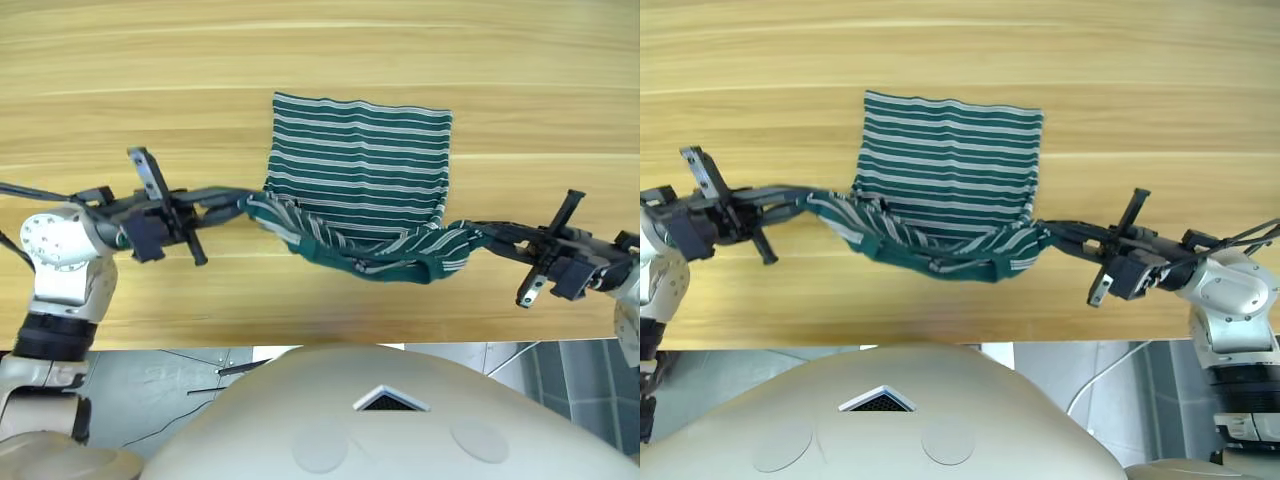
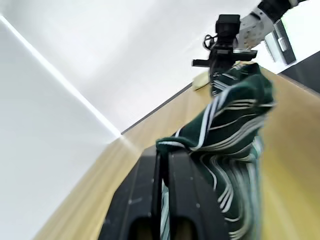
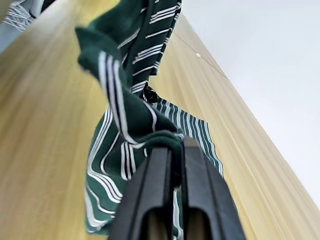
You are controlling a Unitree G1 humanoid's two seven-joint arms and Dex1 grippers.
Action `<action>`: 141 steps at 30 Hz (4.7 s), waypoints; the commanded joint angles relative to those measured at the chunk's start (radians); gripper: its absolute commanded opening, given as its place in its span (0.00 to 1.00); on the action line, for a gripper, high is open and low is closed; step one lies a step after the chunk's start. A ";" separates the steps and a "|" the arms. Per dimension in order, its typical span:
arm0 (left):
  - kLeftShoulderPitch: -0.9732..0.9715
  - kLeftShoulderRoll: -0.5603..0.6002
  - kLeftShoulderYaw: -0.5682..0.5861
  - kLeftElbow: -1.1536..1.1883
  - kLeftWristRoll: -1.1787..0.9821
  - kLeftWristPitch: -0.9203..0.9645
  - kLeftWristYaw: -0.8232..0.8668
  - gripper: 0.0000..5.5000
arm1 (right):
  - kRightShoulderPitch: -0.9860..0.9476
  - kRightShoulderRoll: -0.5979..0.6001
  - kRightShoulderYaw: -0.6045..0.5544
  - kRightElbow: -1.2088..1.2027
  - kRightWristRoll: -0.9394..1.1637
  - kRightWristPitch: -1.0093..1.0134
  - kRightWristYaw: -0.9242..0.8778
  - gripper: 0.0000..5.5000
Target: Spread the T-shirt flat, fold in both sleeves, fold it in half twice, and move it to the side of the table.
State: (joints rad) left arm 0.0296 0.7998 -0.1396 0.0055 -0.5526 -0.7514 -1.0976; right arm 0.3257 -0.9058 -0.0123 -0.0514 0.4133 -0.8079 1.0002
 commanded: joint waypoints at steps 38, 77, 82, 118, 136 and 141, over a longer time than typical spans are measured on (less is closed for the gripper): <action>-0.760 -0.398 -0.039 1.197 0.789 -0.085 0.634 0.00 | -0.711 0.351 0.103 0.689 -0.542 0.290 -0.441 0.00; -0.930 -0.544 0.149 1.371 0.785 0.488 0.754 0.28 | -1.010 0.528 -0.025 1.299 -0.466 0.425 -0.578 0.43; -0.961 -0.558 0.267 1.369 0.695 0.537 0.716 0.41 | -1.065 0.558 -0.080 1.318 -0.412 0.470 -0.540 0.57; -0.779 -0.581 0.509 1.262 0.348 0.134 0.194 0.70 | -0.352 0.158 0.330 0.152 -0.328 -0.006 -0.097 0.98; -0.782 -0.591 0.503 1.250 0.337 0.109 0.191 0.70 | -0.809 0.296 0.277 0.502 -0.904 0.321 -0.755 0.98; -0.780 -0.590 0.496 1.250 0.337 0.107 0.198 0.70 | -0.678 0.203 0.329 0.449 -0.778 0.177 -0.544 0.98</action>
State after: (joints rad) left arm -0.7537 0.2049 0.3619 1.2579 -0.2120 -0.6367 -0.9028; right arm -0.4318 -0.6375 0.2939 0.4540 -0.4497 -0.5737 0.3377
